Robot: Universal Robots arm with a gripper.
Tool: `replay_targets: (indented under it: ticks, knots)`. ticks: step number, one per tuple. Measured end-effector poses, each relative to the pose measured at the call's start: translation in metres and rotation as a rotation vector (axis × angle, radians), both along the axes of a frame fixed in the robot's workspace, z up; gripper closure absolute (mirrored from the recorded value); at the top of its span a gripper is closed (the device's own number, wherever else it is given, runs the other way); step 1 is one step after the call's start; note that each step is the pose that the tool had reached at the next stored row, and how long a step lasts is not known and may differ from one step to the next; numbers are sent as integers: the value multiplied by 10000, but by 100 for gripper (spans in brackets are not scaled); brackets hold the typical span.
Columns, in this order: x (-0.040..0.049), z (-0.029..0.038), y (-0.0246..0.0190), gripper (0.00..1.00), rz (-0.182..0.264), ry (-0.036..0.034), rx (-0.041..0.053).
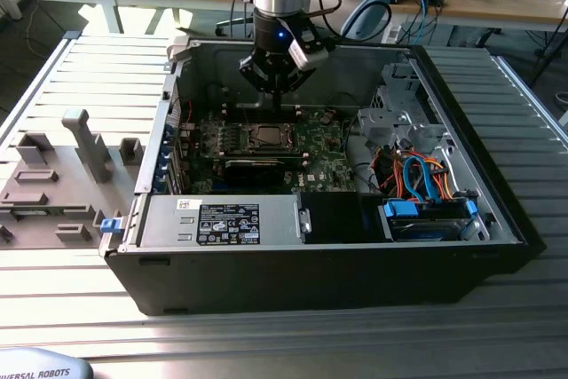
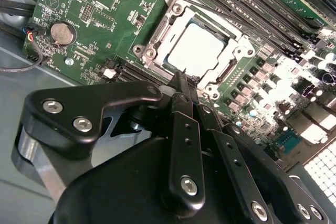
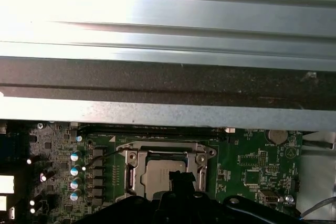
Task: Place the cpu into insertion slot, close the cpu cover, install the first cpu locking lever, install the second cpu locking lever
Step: 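Install the first cpu locking lever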
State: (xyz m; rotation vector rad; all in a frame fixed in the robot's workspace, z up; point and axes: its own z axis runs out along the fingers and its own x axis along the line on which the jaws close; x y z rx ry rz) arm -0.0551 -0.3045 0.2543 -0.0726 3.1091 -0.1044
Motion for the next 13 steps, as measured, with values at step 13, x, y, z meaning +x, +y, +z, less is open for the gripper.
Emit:
replay_targets:
  ticks: [13]
  knots:
    - [-7, 0, 25, 89, 1, 0, -29]
